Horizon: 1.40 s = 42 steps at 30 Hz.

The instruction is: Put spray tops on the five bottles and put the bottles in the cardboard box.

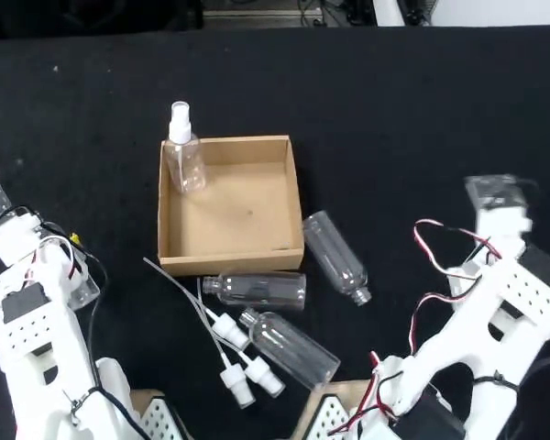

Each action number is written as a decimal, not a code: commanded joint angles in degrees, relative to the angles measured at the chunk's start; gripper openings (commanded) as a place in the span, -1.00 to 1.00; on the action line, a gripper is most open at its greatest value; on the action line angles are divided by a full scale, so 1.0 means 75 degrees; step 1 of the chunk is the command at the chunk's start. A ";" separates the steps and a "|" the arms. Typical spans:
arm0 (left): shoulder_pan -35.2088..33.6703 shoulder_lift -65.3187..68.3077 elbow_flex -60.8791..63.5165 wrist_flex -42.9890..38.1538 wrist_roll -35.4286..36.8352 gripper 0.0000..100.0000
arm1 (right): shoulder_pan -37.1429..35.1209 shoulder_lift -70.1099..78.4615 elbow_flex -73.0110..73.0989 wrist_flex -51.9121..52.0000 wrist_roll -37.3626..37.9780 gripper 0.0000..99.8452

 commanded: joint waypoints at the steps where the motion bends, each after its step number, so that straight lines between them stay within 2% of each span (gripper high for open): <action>1: -0.0053 -0.0117 -0.0100 -0.0199 0.0070 -0.90 | 0.0504 -0.0006 -0.0533 -0.0070 0.3305 -0.32; 6: -0.0064 -0.0117 -0.0100 -0.0199 0.0070 -0.90 | 0.0516 0.0885 -0.1119 -0.0059 0.4478 -0.32; 14: -0.0076 -0.0117 -0.0100 -0.0199 0.0070 -0.90 | 0.1078 0.2280 -0.1799 -0.0070 0.8944 -0.32; 17: -0.0076 -0.0117 -0.0100 -0.0199 0.0070 -0.90 | 0.1149 0.2573 -0.1788 -0.0293 0.9577 -0.32; 22: -0.0076 -0.0117 -0.0100 -0.0199 0.0070 -0.90 | 0.1043 0.3405 -0.1799 -0.1067 0.9506 -0.32; 26: -0.0064 -0.0117 -0.0100 -0.0199 0.0070 -0.90 | 0.0668 0.3933 -0.1811 -0.1418 0.8615 -0.32; 31: -0.0076 -0.0117 -0.0100 -0.0199 0.0070 -0.90 | 0.0422 0.4085 -0.1776 -0.1418 0.8135 -0.33; 33: -0.0076 -0.0117 -0.0100 -0.0199 0.0070 -0.90 | 0.0399 0.4085 -0.1776 -0.1407 0.7572 -0.33; 39: -0.0029 -0.0117 -0.0100 -0.0199 0.0070 -0.90 | 0.0457 0.4085 -0.1963 -0.1430 0.4595 -0.45; 42: -0.0029 -0.0117 -0.0100 -0.0199 0.0070 -0.90 | 0.0481 0.4085 -0.2374 -0.1395 0.4314 -0.45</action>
